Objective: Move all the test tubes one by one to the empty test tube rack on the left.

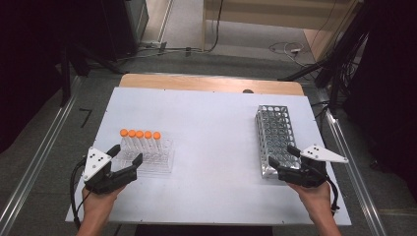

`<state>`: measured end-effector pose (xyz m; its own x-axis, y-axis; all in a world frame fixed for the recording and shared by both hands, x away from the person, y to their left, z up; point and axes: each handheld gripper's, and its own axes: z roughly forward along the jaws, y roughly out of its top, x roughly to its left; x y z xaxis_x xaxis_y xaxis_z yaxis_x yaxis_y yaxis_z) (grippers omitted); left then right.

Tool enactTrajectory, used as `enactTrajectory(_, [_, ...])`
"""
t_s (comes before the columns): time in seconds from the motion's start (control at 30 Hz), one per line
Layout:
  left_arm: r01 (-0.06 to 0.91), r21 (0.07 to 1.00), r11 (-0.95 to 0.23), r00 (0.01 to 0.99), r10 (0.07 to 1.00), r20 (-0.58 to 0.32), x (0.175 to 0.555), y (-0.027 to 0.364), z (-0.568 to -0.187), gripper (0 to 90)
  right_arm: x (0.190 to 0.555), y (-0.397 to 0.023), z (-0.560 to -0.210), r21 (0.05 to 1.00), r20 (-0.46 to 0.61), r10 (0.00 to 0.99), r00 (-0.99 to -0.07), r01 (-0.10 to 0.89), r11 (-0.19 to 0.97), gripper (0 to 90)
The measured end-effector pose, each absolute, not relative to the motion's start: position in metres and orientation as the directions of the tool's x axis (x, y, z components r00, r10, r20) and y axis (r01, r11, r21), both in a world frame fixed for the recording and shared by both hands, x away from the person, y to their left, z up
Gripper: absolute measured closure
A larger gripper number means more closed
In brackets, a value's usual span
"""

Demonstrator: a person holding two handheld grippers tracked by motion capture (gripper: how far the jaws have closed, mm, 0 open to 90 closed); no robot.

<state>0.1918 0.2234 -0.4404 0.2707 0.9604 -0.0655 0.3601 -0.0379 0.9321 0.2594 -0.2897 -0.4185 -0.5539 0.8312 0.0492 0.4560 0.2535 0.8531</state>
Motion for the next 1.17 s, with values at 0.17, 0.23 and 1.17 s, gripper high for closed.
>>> enactTrajectory(0.17, [0.365,0.931,-0.024,0.248,0.966,-0.073,0.19,0.23,-0.442,22.6,0.256,-0.303,-0.419,0.857,0.049,0.851,-0.523,0.459,0.233,17.3])
enactTrajectory(0.23, [0.364,0.931,-0.02,0.239,0.968,-0.072,0.189,0.233,-0.442,22.5,0.255,-0.308,-0.42,0.858,0.048,0.859,-0.509,0.461,0.225,17.3])
enactTrajectory(1.17, [0.459,0.888,0.019,0.115,0.99,-0.081,0.187,0.276,-0.466,21.3,0.24,-0.382,-0.446,0.835,0.067,0.971,-0.23,0.545,0.072,17.3])
